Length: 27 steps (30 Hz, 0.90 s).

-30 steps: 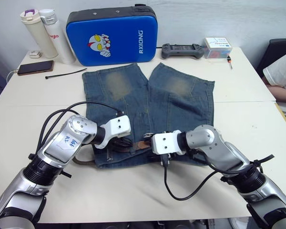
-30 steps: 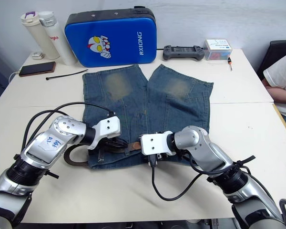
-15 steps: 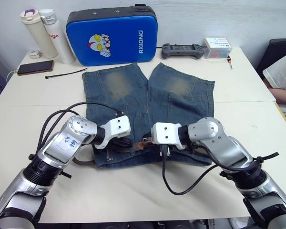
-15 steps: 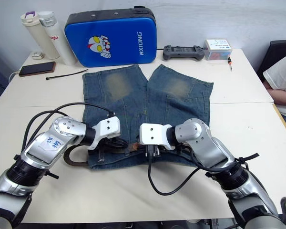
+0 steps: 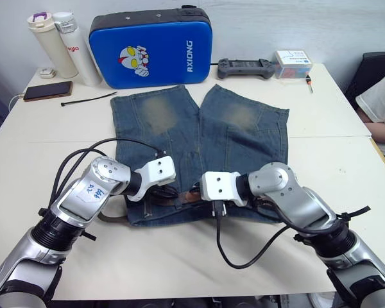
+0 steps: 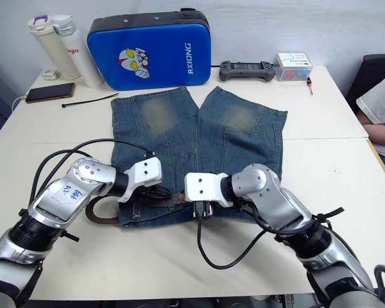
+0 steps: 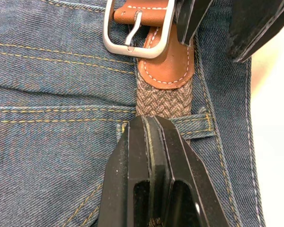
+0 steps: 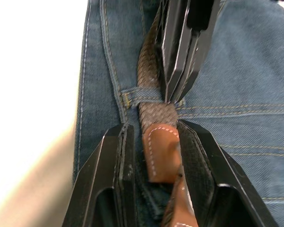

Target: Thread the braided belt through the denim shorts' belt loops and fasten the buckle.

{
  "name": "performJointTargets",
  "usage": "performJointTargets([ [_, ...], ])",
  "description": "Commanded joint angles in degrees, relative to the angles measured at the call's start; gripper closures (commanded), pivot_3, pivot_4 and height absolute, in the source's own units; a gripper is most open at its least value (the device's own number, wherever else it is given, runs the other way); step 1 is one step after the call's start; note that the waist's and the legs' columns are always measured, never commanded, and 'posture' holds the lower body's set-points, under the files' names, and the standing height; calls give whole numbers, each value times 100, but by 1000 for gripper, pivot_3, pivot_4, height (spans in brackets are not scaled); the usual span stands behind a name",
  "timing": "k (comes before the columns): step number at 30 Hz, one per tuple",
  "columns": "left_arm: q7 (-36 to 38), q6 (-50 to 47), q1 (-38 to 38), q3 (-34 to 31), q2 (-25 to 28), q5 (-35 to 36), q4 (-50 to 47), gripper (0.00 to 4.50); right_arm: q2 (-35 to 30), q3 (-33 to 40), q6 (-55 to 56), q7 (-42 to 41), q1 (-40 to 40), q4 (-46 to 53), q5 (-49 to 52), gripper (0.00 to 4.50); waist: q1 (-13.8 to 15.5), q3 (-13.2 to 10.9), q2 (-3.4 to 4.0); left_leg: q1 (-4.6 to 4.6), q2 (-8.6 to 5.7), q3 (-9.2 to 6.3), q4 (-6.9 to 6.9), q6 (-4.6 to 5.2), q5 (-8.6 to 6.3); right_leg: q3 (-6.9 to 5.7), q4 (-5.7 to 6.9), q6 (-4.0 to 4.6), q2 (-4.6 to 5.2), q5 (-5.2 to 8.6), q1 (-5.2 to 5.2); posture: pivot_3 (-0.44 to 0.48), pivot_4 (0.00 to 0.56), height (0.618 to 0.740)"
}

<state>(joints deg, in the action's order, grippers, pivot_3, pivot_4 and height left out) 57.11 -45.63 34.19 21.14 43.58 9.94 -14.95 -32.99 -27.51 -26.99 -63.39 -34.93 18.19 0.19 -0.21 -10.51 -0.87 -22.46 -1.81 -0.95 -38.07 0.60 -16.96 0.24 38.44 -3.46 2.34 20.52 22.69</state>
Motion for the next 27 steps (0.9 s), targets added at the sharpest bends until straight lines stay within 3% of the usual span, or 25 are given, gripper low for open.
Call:
performJointTargets([
  [1, -2, 47, -18, -159, 58, 9, -99, 4500, 49, -47, -141, 37, 28, 83, 22, 2877, -1, 0, 0, 0, 0, 0, 0, 0, 0, 0, 0, 0, 0, 0, 0, 0, 150, 740],
  [20, -35, 57, -184, -261, 70, 49, -121, 4500, 279, 106, -669, 401, -106, -451, 132, 2877, -2, 0, 0, 1, 0, 0, 0, 0, 0, 0, -2, 0, 0, 0, 0, 0, 150, 740],
  [27, -18, 67, -216, -281, 72, 53, -108, 4500, 129, -184, -299, 619, -188, -563, -367, 2877, 0, 0, 0, 1, 0, 0, 0, 0, 0, 1, -8, 0, 0, 0, 0, 0, 150, 740],
])
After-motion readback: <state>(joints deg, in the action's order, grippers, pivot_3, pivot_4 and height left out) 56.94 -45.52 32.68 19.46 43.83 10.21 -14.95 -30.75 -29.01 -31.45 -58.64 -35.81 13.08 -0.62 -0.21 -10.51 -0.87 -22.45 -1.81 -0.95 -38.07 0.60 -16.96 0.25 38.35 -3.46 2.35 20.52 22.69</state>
